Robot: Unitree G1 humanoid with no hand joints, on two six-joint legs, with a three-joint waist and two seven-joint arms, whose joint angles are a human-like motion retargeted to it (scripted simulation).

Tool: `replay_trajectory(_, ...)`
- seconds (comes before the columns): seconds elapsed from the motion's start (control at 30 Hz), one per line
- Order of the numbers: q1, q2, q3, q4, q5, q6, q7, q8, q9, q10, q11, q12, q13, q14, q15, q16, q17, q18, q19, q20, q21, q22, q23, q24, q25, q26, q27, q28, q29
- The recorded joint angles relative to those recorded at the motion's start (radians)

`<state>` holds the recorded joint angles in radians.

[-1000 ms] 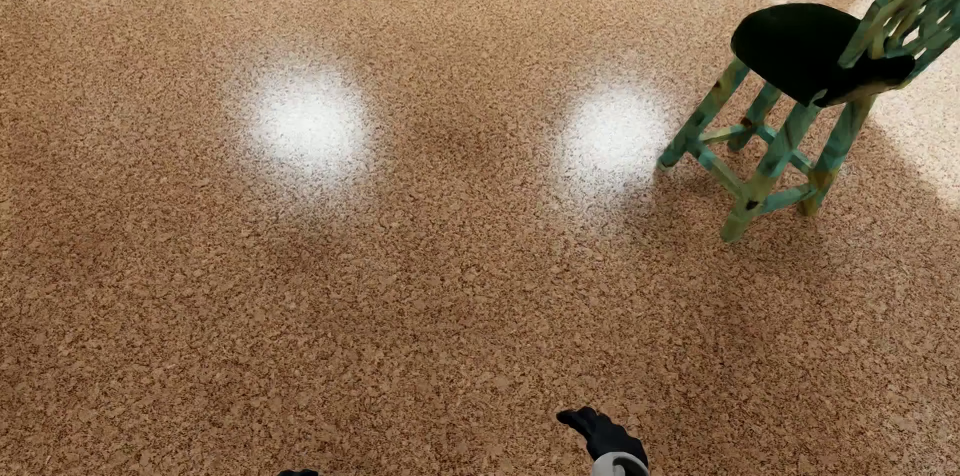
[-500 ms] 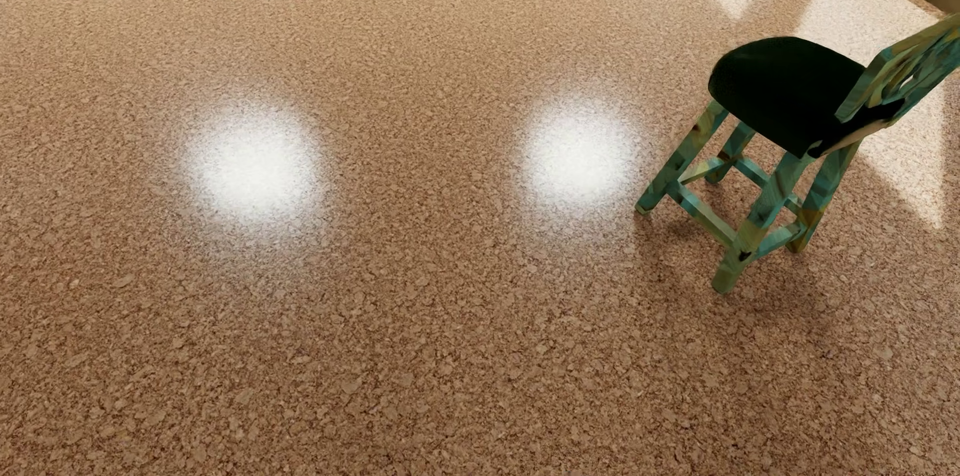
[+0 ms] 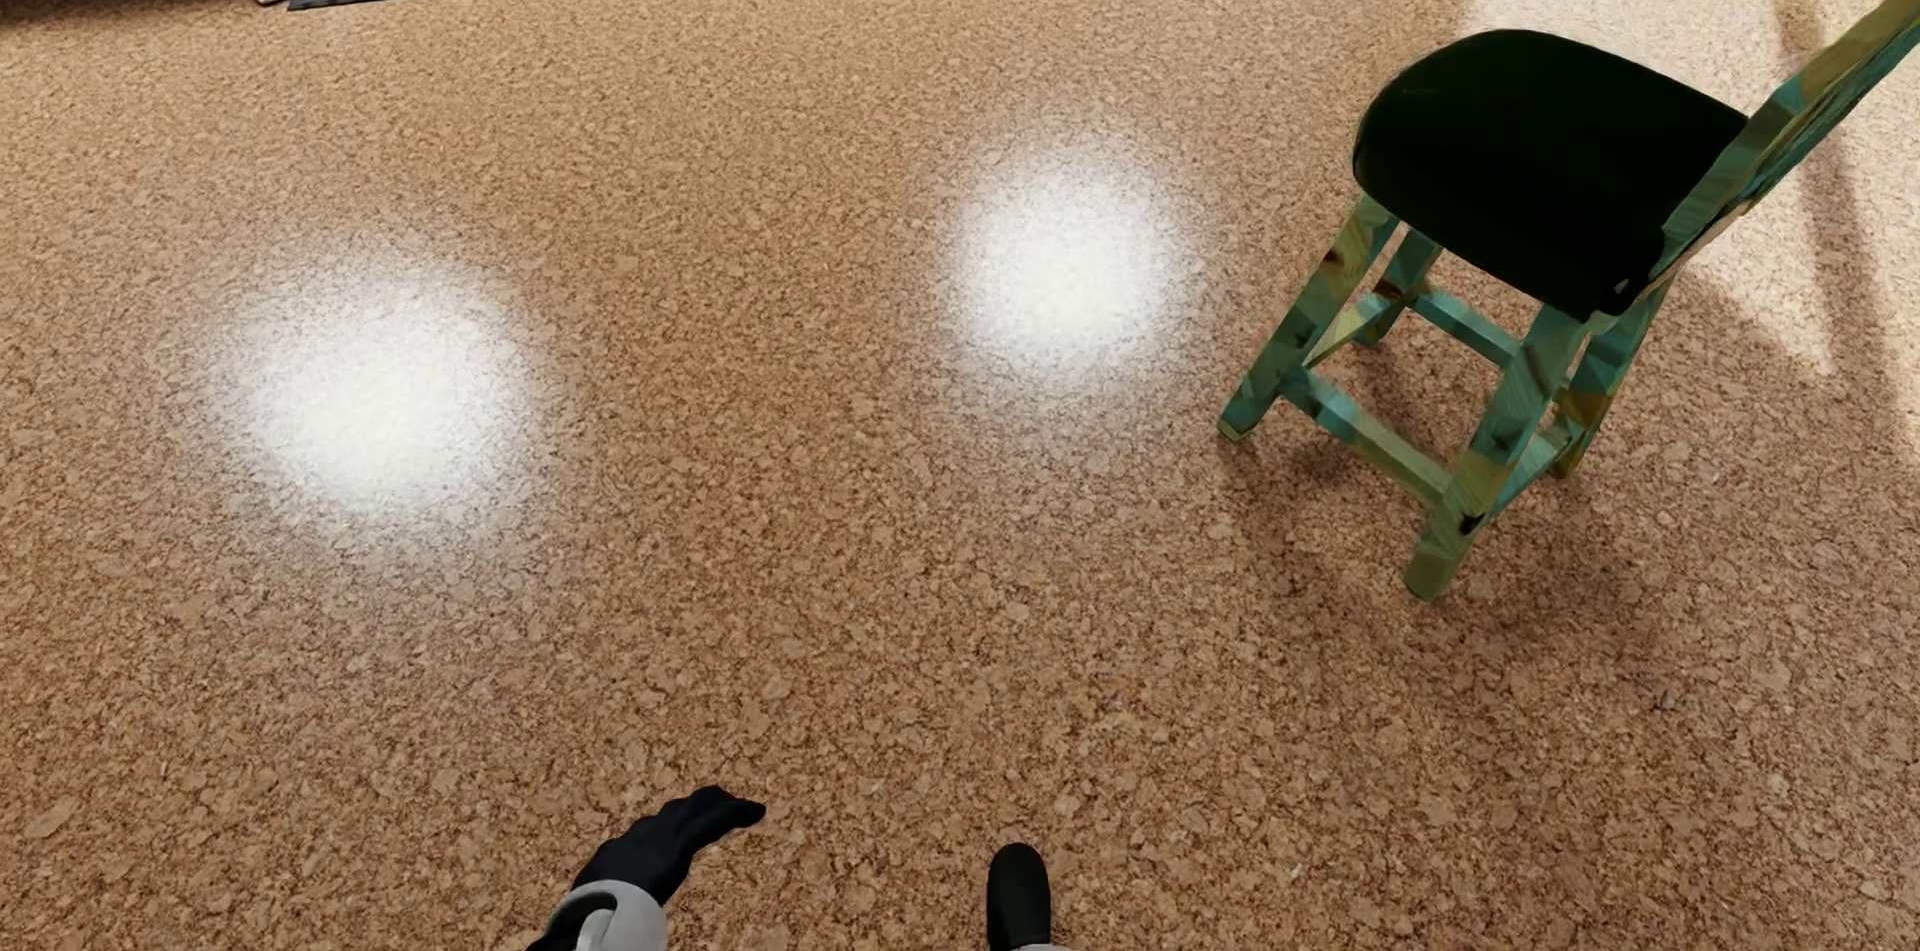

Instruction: Head to the dark armchair

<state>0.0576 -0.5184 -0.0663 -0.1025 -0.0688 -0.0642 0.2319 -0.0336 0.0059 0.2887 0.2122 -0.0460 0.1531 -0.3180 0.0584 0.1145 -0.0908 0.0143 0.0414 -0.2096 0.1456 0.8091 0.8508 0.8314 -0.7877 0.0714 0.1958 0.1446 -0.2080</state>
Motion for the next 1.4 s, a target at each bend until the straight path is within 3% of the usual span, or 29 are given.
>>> replay_trajectory(0.07, 0.058, 0.029, -0.009, 0.011, 0.022, 0.011, -0.028, 0.024, -0.002, 0.007, 0.022, 0.011, 0.009, 0.011, 0.133, -0.005, 0.028, -0.011, -0.038, 0.006, 0.006, -0.002, 0.039, -0.021, -0.026, 0.020, 0.017, 0.009, 0.012)
replay_trajectory(0.1, 0.082, 0.047, -0.012, 0.028, 0.032, 0.021, -0.038, 0.013, -0.003, 0.020, 0.043, 0.027, 0.007, 0.036, 0.142, -0.008, 0.041, -0.021, -0.048, 0.020, 0.013, 0.001, 0.068, -0.033, -0.041, 0.033, 0.023, 0.019, 0.027)
replay_trajectory(0.2, 0.087, 0.121, -0.011, 0.100, 0.074, 0.060, -0.067, -0.026, -0.009, 0.154, 0.095, 0.097, -0.017, 0.237, 0.045, -0.020, 0.060, -0.066, -0.090, 0.051, 0.018, 0.034, 0.140, -0.049, -0.073, 0.072, 0.018, -0.002, 0.084)
replay_trajectory(0.3, -0.061, 0.192, -0.003, 0.202, 0.109, 0.090, -0.099, -0.081, -0.005, 0.525, 0.145, 0.134, -0.040, 0.478, -0.066, 0.041, 0.065, -0.100, -0.104, -0.014, 0.012, 0.033, 0.115, 0.022, -0.082, 0.026, -0.031, -0.141, 0.065)
replay_trajectory(0.37, -0.210, 0.243, 0.011, 0.310, 0.141, 0.114, -0.119, -0.127, 0.006, 0.797, 0.177, 0.152, -0.075, 0.621, -0.137, 0.074, 0.061, -0.166, -0.109, 0.013, 0.040, -0.001, 0.103, 0.034, -0.096, 0.030, -0.054, -0.131, 0.049)
replay_trajectory(0.47, -0.419, 0.334, 0.039, 0.337, 0.178, 0.139, -0.175, -0.175, 0.021, 0.956, 0.200, 0.182, -0.149, 0.392, -0.220, 0.046, 0.034, -0.132, -0.109, 0.115, 0.052, -0.045, 0.114, -0.033, -0.111, 0.083, -0.073, -0.004, 0.010)
replay_trajectory(0.57, -0.548, 0.413, 0.068, 0.310, 0.192, 0.137, -0.142, -0.179, 0.020, 0.732, 0.199, 0.208, -0.228, 0.216, -0.269, 0.037, 0.014, -0.101, -0.102, 0.145, 0.043, -0.076, 0.087, -0.064, -0.089, 0.079, -0.087, 0.001, -0.040)
replay_trajectory(0.67, -0.585, 0.493, 0.086, 0.267, 0.194, 0.120, -0.064, -0.170, 0.007, 0.270, 0.140, 0.212, -0.289, 0.236, -0.280, 0.019, -0.010, -0.102, -0.095, 0.151, 0.057, -0.056, 0.033, -0.058, -0.061, 0.086, -0.118, -0.015, -0.060)
replay_trajectory(0.73, -0.569, 0.552, 0.091, 0.213, 0.198, 0.106, -0.056, -0.158, -0.004, -0.046, 0.089, 0.213, -0.310, 0.297, -0.283, 0.001, -0.011, -0.149, -0.090, 0.165, 0.072, -0.028, 0.004, -0.048, -0.036, 0.102, -0.129, -0.030, -0.060)
replay_trajectory(0.77, -0.580, 0.580, 0.095, 0.191, 0.201, 0.098, -0.092, -0.148, -0.008, -0.097, 0.081, 0.216, -0.313, 0.287, -0.294, -0.004, -0.008, -0.199, -0.084, 0.171, 0.085, -0.015, -0.004, -0.041, -0.030, 0.107, -0.132, -0.038, -0.059)
replay_trajectory(0.8, -0.579, 0.611, 0.098, 0.174, 0.202, 0.092, -0.121, -0.139, -0.013, -0.102, 0.083, 0.219, -0.308, 0.294, -0.295, -0.011, -0.008, -0.212, -0.080, 0.174, 0.102, -0.002, -0.010, -0.031, -0.031, 0.110, -0.132, -0.047, -0.059)
replay_trajectory(0.83, -0.568, 0.643, 0.101, 0.154, 0.195, 0.084, -0.135, -0.127, -0.019, -0.083, 0.079, 0.223, -0.295, 0.352, -0.285, -0.021, -0.011, -0.142, -0.074, 0.177, 0.118, 0.010, -0.013, -0.021, -0.038, 0.111, -0.130, -0.054, -0.059)
replay_trajectory(0.87, -0.546, 0.675, 0.104, 0.136, 0.182, 0.074, -0.135, -0.112, -0.027, -0.067, 0.082, 0.229, -0.276, 0.430, -0.262, -0.034, -0.012, -0.062, -0.068, 0.184, 0.132, 0.022, -0.012, -0.014, -0.045, 0.114, -0.124, -0.057, -0.058)
replay_trajectory(0.9, -0.513, 0.699, 0.105, 0.120, 0.162, 0.059, -0.129, -0.100, -0.036, -0.058, 0.099, 0.236, -0.249, 0.462, -0.219, -0.047, -0.012, -0.058, -0.063, 0.192, 0.139, 0.036, -0.003, -0.009, -0.049, 0.117, -0.110, -0.055, -0.054)
replay_trajectory(1.0, -0.428, 0.663, 0.100, 0.061, 0.074, 0.005, -0.096, -0.071, -0.060, -0.023, 0.308, 0.240, -0.152, 0.372, 0.013, -0.071, -0.008, -0.013, 0.007, 0.199, 0.153, 0.086, 0.069, 0.014, -0.052, 0.119, -0.043, -0.065, 0.013)
replay_trajectory(1.03, -0.411, 0.602, 0.097, 0.042, 0.036, -0.009, -0.081, -0.061, -0.061, 0.003, 0.452, 0.233, -0.130, 0.332, 0.099, -0.075, -0.026, 0.002, 0.047, 0.194, 0.190, 0.093, 0.091, 0.024, -0.067, 0.111, -0.050, -0.073, 0.076)
replay_trajectory(1.1, -0.384, 0.435, 0.092, 0.003, -0.046, -0.034, -0.044, -0.021, -0.053, 0.073, 0.779, 0.199, -0.097, 0.249, 0.276, -0.086, -0.108, 0.030, 0.151, 0.181, 0.283, 0.106, 0.087, 0.040, -0.115, 0.075, -0.118, -0.058, 0.209)
replay_trajectory(1.13, -0.359, 0.346, 0.090, -0.016, -0.053, -0.047, -0.021, 0.032, -0.046, 0.091, 0.914, 0.174, -0.085, 0.213, 0.321, -0.091, -0.148, 0.035, 0.193, 0.173, 0.298, 0.114, 0.073, 0.049, -0.122, 0.054, -0.140, -0.040, 0.248)
replay_trajectory(1.17, -0.327, 0.264, 0.090, -0.033, -0.033, -0.058, 0.001, 0.086, -0.038, 0.099, 1.005, 0.158, -0.076, 0.181, 0.282, -0.093, -0.168, 0.037, 0.206, 0.158, 0.286, 0.106, 0.062, 0.059, -0.114, 0.043, -0.129, -0.026, 0.256)
replay_trajectory(1.23, -0.261, 0.129, 0.084, -0.059, -0.030, -0.071, 0.019, 0.150, -0.026, 0.109, 1.057, 0.110, -0.047, 0.132, 0.130, -0.095, -0.157, 0.039, 0.185, 0.139, 0.201, 0.118, 0.058, 0.080, -0.065, 0.044, -0.058, 0.000, 0.169)
replay_trajectory(1.3, -0.205, 0.032, 0.059, -0.072, -0.039, -0.074, -0.001, 0.161, -0.020, 0.119, 0.943, 0.054, -0.010, 0.092, -0.077, -0.088, -0.119, 0.040, 0.089, 0.150, 0.093, 0.117, 0.017, 0.071, 0.007, 0.051, -0.013, -0.002, 0.071)
replay_trajectory(1.37, -0.143, -0.019, 0.027, -0.076, -0.036, -0.069, -0.032, 0.140, -0.018, 0.097, 0.695, 0.015, 0.011, 0.072, -0.164, -0.073, -0.091, 0.039, 0.008, 0.151, 0.060, 0.084, -0.019, 0.053, 0.039, 0.031, -0.023, 0.010, 0.050)
replay_trajectory(1.4, -0.114, -0.029, 0.013, -0.077, -0.035, -0.065, -0.049, 0.119, -0.019, 0.080, 0.545, 0.001, 0.014, 0.066, -0.144, -0.062, -0.086, 0.038, -0.005, 0.137, 0.067, 0.062, -0.029, 0.047, 0.032, 0.013, -0.033, 0.019, 0.061)
